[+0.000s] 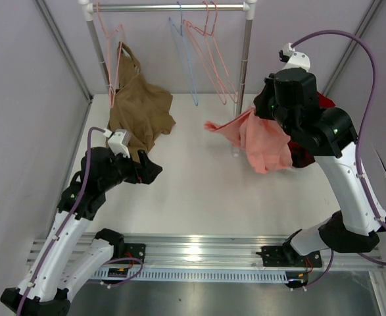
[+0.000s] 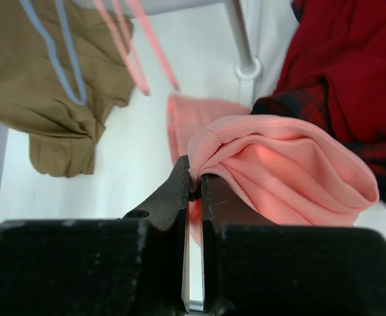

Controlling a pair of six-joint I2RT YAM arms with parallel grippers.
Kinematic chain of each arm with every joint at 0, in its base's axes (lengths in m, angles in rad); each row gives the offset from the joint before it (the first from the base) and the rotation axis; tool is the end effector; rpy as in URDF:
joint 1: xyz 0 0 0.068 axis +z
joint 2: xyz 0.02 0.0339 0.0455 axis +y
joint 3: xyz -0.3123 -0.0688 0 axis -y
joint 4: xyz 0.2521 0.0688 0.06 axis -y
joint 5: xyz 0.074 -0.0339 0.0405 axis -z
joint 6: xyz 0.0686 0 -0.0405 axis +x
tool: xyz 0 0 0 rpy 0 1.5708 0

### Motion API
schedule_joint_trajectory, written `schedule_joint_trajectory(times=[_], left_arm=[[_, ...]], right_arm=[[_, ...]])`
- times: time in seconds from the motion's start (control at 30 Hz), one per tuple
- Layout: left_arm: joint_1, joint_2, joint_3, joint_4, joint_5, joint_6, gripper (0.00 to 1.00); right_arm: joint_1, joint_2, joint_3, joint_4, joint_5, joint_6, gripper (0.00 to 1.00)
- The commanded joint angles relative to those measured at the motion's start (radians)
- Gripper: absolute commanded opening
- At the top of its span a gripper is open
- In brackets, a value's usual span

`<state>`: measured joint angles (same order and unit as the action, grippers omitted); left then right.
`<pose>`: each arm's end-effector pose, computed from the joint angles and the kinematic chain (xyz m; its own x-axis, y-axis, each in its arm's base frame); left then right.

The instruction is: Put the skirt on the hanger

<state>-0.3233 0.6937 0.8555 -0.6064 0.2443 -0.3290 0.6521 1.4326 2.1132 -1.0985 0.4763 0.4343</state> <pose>0.1331 -0.0621 0.3526 -0.5524 -0.1455 -0.8207 0.3559 0.8492 -0.3901 0.2245 0.1319 0.5733 -0.3794 0.1808 -0.9074 -0.0514 0.9751 0.2158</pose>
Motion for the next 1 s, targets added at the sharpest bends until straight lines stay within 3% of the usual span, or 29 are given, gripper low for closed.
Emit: schedule_joint_trajectory(times=[0.0,0.23,0.6,0.77,0.97], left_arm=[[-0.005,0.023,0.036,0.069,0.069,-0.042,0.99],[-0.005,0.053,0.050,0.099,0.096,-0.065,0.99],[-0.005,0.078,0.042,0.148,0.118,-0.102,0.99],[-0.005,0.075,0.030,0.192,0.142,-0.140,0.99],[-0.005,0.055,0.030,0.255,0.159,-0.215,0.99]], right_arm=[[0.046,0.015,0.138,0.086,0.085,-0.048,0.00],[0.046,0.039,0.347,0.123,0.049,-0.121,0.00],[0.055,-0.001,0.263,0.394,-0.342,-0.123,0.00],[0.096,0.031,0.307,0.506,-0.439,-0.117,0.00],[0.167,0.080,0.321,0.539,-0.450,-0.123,0.00]])
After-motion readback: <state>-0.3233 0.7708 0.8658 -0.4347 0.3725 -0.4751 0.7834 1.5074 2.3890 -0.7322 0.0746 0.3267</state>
